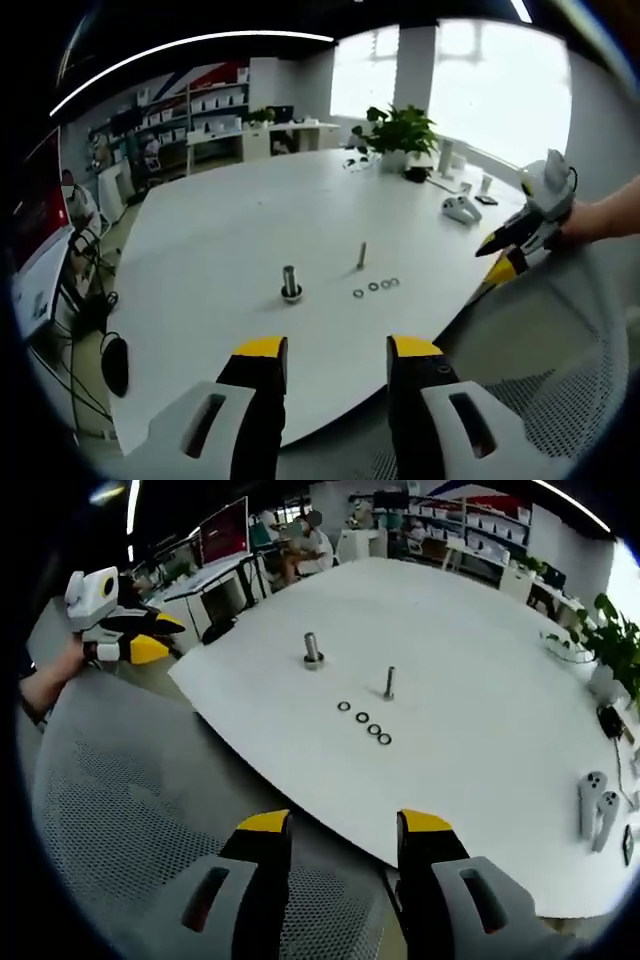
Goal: Place the washer onto the threaded stud by aligning its center hole with the stud, sliding it down to the base, and recovering from edge contact or off-axis alignment until the washer reaches the visible bottom stop.
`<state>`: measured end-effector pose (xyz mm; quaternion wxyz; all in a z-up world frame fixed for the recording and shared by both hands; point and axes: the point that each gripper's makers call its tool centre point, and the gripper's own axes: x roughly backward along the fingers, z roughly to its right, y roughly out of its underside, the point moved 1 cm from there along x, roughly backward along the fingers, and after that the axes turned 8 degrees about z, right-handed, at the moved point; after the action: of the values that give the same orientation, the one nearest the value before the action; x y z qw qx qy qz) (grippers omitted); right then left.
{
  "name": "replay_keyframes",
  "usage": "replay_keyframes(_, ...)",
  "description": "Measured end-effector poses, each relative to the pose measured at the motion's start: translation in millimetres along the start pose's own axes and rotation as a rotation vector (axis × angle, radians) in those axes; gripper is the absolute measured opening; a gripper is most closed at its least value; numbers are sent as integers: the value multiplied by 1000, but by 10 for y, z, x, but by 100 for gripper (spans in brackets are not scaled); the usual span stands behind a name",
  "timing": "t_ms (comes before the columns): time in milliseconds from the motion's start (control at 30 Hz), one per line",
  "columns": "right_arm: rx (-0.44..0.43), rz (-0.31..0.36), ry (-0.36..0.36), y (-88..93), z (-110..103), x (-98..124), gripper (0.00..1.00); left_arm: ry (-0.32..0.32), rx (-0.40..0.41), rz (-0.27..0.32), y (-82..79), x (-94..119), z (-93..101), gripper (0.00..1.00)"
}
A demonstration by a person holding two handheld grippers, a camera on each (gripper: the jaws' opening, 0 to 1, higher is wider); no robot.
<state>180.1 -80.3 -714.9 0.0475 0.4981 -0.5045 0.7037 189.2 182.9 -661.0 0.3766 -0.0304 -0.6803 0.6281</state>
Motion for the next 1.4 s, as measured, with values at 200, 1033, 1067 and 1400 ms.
replay_keyframes(200,14,14,-2,-223,133,-132,42,-1,-5,1,-4,-1,-1,37)
replay_keyframes(1033,-63,-76,23,-342,524,-884,36,-22,-17,-20,30,-1,-38,36)
replay_keyframes(1067,-63,-83,18,-327,524,-915,35,-24,-17,-20,33,-1,-42,36)
replay_keyframes(1400,46,-177,-35,-177,457,-1167,30,-22,-29,-64,114,-15,-41,35)
